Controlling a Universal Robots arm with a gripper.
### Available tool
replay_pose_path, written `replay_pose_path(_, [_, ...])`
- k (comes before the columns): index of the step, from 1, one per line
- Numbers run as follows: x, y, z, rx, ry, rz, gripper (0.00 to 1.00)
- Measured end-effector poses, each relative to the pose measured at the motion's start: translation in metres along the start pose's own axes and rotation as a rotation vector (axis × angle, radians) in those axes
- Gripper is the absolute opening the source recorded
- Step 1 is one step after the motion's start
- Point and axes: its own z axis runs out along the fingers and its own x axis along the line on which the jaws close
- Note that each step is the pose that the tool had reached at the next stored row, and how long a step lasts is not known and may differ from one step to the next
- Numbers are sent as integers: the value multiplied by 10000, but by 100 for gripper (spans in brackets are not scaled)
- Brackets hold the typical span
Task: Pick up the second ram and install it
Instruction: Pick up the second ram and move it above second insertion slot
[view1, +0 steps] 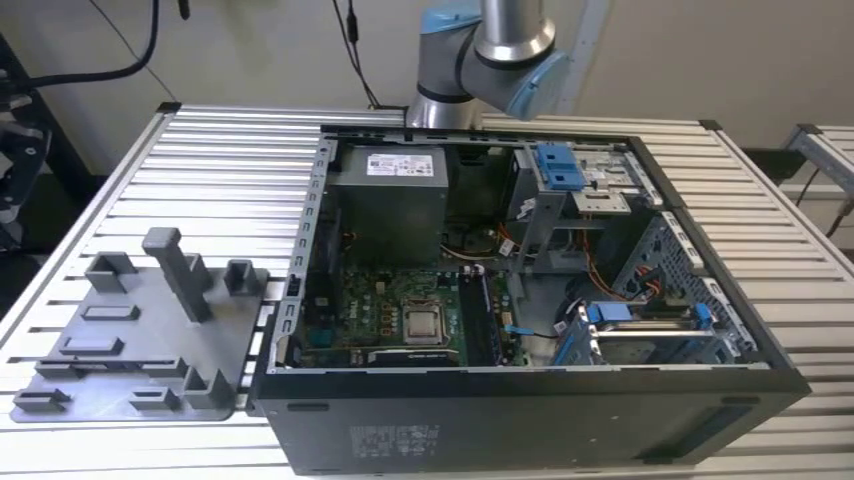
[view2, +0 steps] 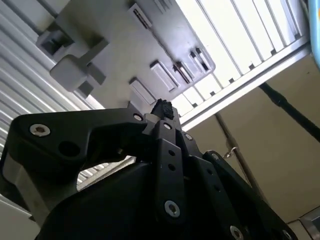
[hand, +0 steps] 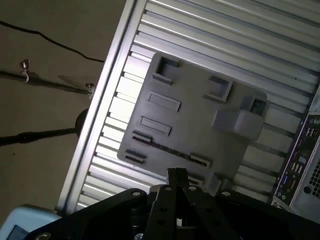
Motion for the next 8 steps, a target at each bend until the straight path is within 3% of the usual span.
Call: replay_pose_path(8, [0,0,0,28,66,-1436,11])
